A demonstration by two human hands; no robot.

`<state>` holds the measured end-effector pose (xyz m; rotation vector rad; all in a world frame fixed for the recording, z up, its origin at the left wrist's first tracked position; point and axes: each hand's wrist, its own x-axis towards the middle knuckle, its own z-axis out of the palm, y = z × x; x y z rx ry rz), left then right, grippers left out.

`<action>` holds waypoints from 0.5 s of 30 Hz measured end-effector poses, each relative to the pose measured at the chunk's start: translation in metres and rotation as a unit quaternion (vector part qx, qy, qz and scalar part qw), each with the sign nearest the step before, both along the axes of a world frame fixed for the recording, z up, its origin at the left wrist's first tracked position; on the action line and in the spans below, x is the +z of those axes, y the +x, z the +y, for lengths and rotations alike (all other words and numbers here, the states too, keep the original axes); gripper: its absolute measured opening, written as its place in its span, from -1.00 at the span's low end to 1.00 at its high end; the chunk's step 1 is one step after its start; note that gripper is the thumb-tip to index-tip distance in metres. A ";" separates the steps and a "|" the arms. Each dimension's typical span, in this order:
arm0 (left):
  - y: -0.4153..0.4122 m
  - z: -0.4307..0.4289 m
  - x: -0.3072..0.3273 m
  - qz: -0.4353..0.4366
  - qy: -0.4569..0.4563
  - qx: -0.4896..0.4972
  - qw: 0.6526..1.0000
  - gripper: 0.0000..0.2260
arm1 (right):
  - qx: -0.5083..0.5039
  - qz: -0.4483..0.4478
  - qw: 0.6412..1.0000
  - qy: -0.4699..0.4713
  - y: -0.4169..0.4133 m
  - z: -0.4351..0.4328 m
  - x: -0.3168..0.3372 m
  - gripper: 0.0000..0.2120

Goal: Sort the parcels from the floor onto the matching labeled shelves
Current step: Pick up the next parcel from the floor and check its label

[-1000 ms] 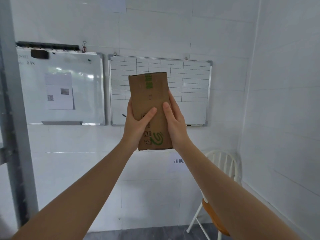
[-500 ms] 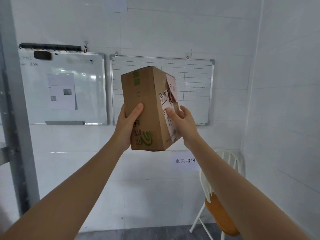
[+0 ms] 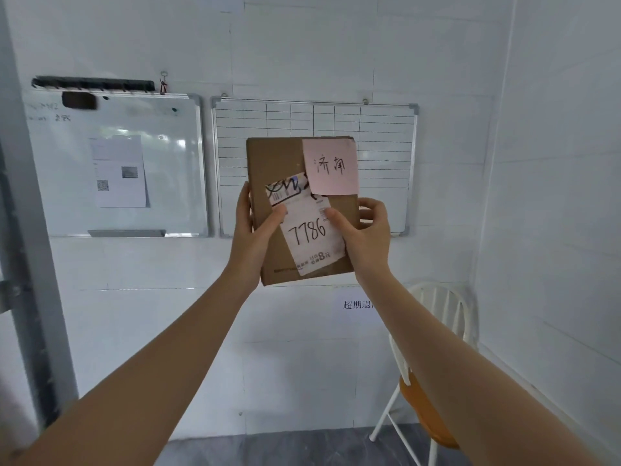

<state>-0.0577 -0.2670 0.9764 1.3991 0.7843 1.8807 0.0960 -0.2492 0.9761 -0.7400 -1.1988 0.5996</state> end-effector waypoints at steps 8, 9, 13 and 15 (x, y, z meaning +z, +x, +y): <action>-0.006 0.007 -0.009 -0.008 -0.044 -0.026 0.999 -0.53 | 0.205 -0.030 0.977 -0.050 0.013 0.011 -0.007 -0.42; -0.006 0.008 -0.010 -0.005 -0.044 -0.026 0.999 -0.52 | 0.222 -0.020 0.973 -0.056 0.013 0.013 -0.008 -0.40; -0.007 0.013 -0.012 0.008 -0.047 -0.022 0.999 -0.53 | 0.239 -0.005 0.969 -0.055 0.010 0.019 -0.014 -0.39; -0.009 0.015 -0.013 0.005 -0.054 -0.021 0.998 -0.56 | 0.242 0.001 0.969 -0.054 0.007 0.022 -0.015 -0.39</action>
